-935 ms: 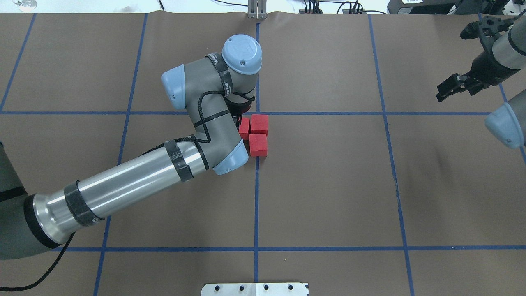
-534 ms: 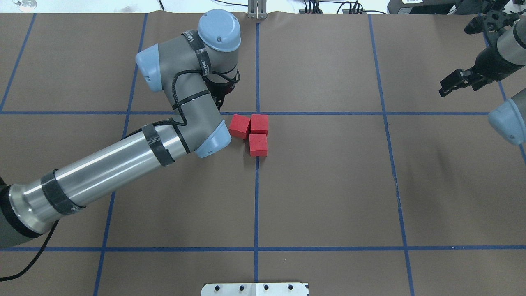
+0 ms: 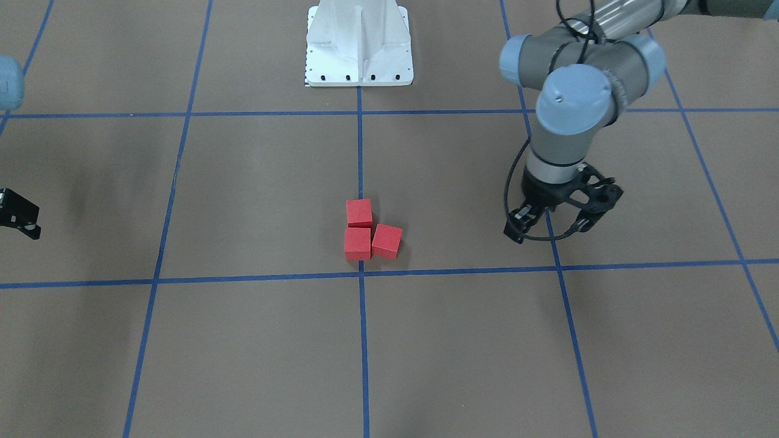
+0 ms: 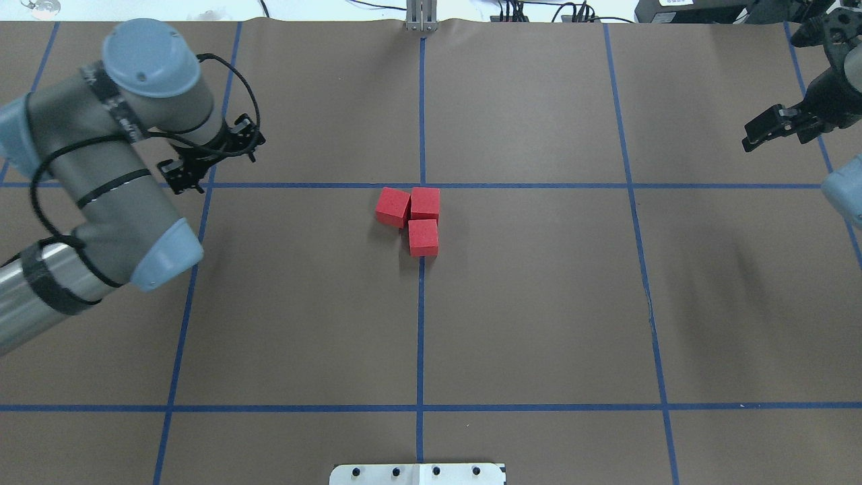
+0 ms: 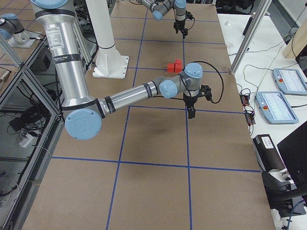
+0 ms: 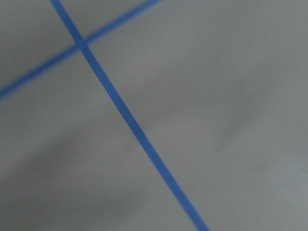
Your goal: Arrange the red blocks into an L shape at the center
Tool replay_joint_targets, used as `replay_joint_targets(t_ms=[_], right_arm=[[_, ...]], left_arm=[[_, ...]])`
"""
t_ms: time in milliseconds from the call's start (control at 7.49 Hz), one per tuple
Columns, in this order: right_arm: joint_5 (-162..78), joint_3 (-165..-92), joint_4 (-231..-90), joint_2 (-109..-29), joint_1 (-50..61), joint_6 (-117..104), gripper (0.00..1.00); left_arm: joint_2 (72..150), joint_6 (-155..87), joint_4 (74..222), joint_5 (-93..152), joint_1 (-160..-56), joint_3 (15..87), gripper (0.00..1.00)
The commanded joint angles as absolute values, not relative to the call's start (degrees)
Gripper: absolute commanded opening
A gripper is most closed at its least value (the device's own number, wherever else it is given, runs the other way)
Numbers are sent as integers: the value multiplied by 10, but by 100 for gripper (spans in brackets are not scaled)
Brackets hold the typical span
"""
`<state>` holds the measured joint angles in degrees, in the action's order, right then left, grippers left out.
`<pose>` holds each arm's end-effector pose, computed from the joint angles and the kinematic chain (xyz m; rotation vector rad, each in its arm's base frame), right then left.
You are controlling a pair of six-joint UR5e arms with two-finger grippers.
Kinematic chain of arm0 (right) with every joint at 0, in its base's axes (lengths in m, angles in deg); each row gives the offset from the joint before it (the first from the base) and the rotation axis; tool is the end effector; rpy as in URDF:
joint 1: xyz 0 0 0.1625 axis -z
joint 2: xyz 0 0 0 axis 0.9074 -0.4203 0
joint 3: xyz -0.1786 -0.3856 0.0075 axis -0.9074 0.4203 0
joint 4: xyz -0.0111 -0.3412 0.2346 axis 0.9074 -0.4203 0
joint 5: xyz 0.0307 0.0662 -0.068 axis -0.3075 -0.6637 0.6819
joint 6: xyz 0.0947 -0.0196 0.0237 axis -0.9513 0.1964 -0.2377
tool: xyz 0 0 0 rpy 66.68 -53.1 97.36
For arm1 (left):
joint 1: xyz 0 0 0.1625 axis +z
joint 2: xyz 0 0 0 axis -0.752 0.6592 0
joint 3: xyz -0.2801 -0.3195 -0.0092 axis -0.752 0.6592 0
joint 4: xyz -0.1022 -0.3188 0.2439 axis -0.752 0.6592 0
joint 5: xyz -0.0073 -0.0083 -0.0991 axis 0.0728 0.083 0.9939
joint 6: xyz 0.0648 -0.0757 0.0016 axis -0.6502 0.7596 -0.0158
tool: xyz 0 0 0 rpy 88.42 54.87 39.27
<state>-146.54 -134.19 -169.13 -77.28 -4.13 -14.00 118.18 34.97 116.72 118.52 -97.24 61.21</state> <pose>-0.1366 -0.5663 0.4733 0.1401 -0.7551 -0.0873 0.3480 -0.5420 0.3261 -0.0480 0.6663 -0.6068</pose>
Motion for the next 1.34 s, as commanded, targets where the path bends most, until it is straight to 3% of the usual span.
replay_joint_targets(t_ms=[0,401,801,1202], right_arm=[[-1495,-1331,-1694,-792,-81,-136,99],[-1546,-1311,-1695,-820,-161,-72,99],[-1566,-1270,-1699,-840,-229,24,99],[-1566,-1272,-1697,-876,-246,36,99]], left_arm=[[1068,27,1170,1257,-1080,680,100],[997,-459,1168,1365,-1281,619,100],[986,-624,1207,1416,-1377,491,100],[936,-652,1279,1411,-1393,462,100]])
